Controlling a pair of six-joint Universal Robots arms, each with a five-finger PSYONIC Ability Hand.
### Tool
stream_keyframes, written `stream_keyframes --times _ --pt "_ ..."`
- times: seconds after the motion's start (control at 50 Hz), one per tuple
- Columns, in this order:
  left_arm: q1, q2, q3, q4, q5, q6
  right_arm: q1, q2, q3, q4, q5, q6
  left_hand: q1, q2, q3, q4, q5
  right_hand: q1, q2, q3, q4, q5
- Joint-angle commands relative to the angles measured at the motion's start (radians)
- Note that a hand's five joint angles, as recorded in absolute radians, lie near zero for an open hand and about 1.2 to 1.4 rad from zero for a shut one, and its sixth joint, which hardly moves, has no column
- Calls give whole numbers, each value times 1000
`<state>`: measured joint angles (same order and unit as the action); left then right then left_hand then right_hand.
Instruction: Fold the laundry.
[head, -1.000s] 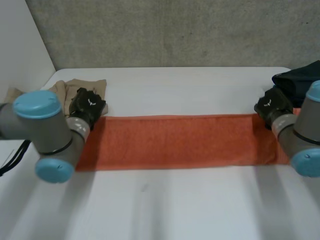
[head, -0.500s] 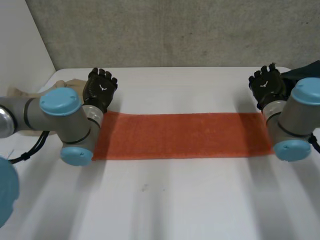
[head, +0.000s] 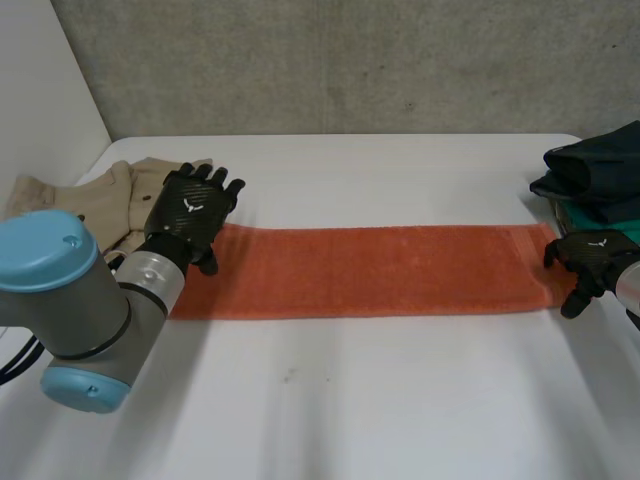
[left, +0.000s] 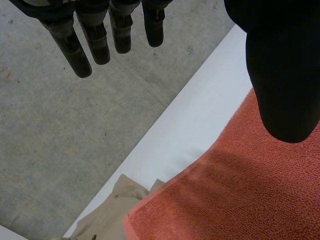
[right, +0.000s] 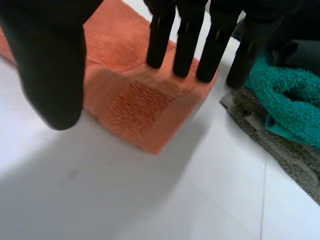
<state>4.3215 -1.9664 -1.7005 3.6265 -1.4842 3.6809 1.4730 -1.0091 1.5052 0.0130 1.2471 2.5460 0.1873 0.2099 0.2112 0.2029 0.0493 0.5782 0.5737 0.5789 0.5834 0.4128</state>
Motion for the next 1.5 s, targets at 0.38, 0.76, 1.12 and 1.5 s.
stream_keyframes --times 0.38,0.76,1.12,1.5 --pt "33 72 -62 18 -7 2 -128 -49 -13 -204 193 -449 -3 -26 -27 -19 -40 818 823 817 813 809" --pt "47 169 -137 20 -10 -1 777 87 -111 -512 -90 -475 -3 -26 -27 -19 -40 818 823 817 813 809" --pt "67 207 -133 20 -7 -48 885 94 -139 -441 126 -167 -6 -29 -30 -22 -43 -404 -399 -404 -409 -413" --pt "-34 153 -96 24 -4 -71 481 -16 115 -205 193 16 -6 -29 -30 -22 -43 47 52 47 42 38"
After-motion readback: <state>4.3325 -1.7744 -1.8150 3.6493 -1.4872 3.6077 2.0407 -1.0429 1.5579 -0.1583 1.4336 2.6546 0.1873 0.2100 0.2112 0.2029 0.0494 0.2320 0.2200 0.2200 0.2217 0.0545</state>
